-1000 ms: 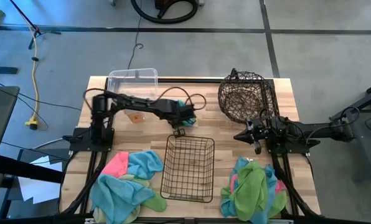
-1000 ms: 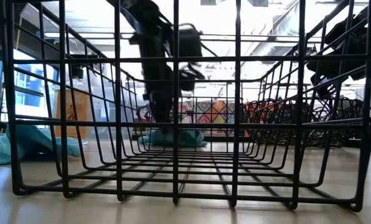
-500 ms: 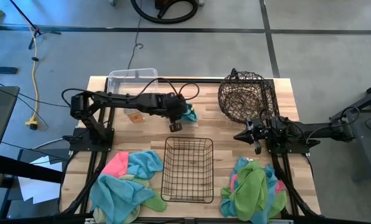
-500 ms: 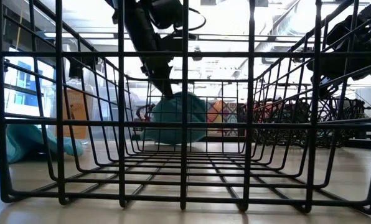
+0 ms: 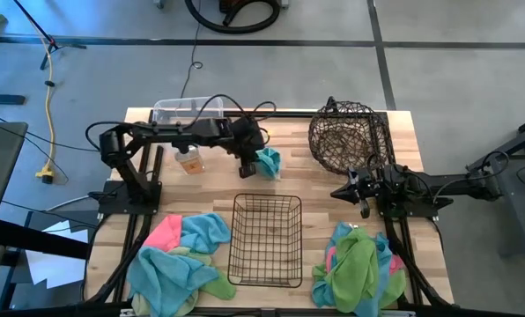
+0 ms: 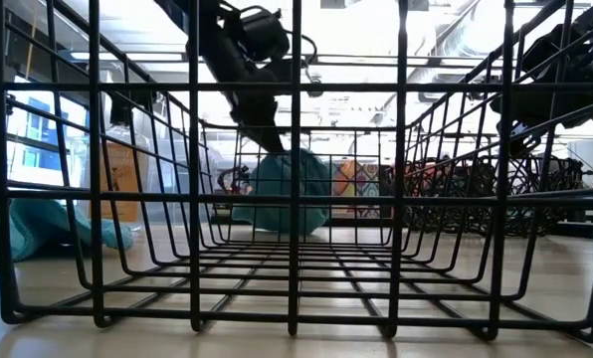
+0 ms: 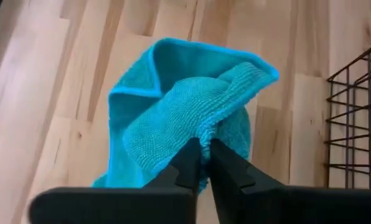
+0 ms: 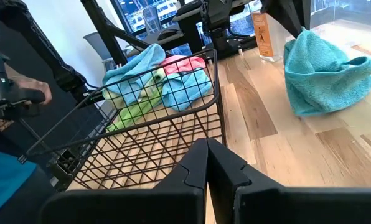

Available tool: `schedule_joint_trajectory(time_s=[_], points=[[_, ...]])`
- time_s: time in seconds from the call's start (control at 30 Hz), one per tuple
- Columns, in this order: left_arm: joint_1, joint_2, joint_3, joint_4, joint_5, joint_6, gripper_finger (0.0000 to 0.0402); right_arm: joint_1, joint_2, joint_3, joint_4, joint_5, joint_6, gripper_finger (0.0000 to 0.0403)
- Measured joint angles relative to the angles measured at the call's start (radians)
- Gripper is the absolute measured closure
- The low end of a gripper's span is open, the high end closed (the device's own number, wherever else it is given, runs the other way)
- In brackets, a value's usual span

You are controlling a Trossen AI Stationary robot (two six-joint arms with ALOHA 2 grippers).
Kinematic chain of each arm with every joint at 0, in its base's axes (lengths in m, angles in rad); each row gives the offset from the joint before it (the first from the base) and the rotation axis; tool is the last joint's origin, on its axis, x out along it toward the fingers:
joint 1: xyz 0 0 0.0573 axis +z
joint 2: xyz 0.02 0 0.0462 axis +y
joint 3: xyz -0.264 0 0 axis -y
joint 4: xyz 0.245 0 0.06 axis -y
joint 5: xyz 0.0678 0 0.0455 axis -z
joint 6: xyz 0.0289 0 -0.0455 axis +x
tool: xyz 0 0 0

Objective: Sort microfiber towel by color & place in baskets
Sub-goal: Put the top blue towel into the black bottom basket

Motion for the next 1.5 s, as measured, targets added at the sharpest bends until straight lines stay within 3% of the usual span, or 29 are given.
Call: schedule_joint_trajectory(time_s=[0.4,0.67,0.83,1.03,1.23,1.3,1.4,1.5], points=[[0.057,-0.222,-0.04,0.134,0.125,0.009,0.04,0.0,0.0,0.0,0.0,0.0,0.0,0.0402],[0.138,-0.374,-0.04,0.344,0.237,-0.042,0.0401,0.0,0.0,0.0,0.0,0.0,0.0,0.0402],[0.141,-0.433,-0.04,0.445,0.255,-0.127,0.0401,0.0,0.0,0.0,0.0,0.0,0.0,0.0402],[0.108,-0.473,-0.04,0.521,0.37,-0.2,0.0401,0.0,0.0,0.0,0.0,0.0,0.0,0.0402],[0.089,-0.493,-0.049,0.574,0.417,-0.259,0.0401,0.0,0.0,0.0,0.0,0.0,0.0,0.0402],[0.073,-0.512,-0.1,0.654,0.418,-0.296,0.0401,0.0,0.0,0.0,0.0,0.0,0.0,0.0402],[0.05,-0.555,-0.248,0.9,0.418,-0.431,0.0401,0.0,0.0,0.0,0.0,0.0,0.0,0.0402],[0.028,-0.6,-0.417,1.154,0.346,-0.601,0.0401,0.0,0.0,0.0,0.0,0.0,0.0,0.0402]])
